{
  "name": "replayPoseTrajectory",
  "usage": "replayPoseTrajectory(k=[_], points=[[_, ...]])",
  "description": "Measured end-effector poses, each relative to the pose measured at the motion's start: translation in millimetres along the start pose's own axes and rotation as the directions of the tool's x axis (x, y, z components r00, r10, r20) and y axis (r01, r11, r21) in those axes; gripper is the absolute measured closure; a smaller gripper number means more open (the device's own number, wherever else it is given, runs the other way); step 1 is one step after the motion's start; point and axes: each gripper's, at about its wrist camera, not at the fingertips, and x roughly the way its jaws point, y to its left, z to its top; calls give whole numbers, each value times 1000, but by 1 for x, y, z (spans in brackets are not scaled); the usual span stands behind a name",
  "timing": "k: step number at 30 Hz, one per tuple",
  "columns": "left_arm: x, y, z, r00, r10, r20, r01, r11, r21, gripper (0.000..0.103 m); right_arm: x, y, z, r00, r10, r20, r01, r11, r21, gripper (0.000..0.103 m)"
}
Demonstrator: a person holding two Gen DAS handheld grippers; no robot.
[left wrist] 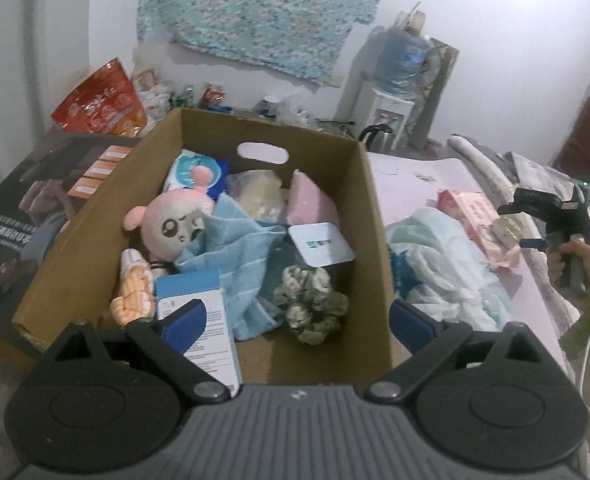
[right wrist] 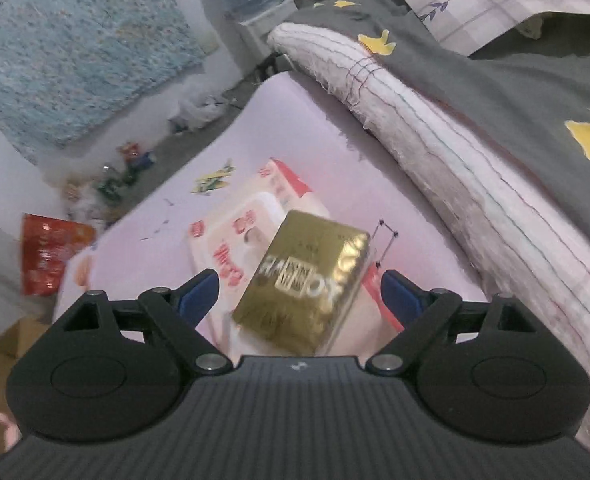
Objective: Organize soft objects
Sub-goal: 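Move the right tool to the gold packet and grasp it, then carry the gold packet with the right tool into the box and open it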
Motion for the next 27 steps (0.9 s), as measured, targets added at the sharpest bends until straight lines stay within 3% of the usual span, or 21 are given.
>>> replayPoseTrajectory(k=[6,9,11,18,27], points=[[6,8,-1,1000,25,-16,-25,999,-22,4,34,10,1,995,-96,-3,95,993,-70,21],[8,9,-2,999,25,-30,-26,999,-35,4,32,6,2,996,-83,19,84,995,-53,34],[8,9,-3,999,24,-28,-25,999,-32,4,25,0,3,996,-79,30,80,996,-34,39],[1,6,-6,1000,5,-15,-5,1000,-25,4,1,-30,-1,998,-20,60,16,998,60,42],[-18,15,-16,999,-28,15,29,999,-27,4,-80,-57,-27,990,65,128,-76,994,83,42]])
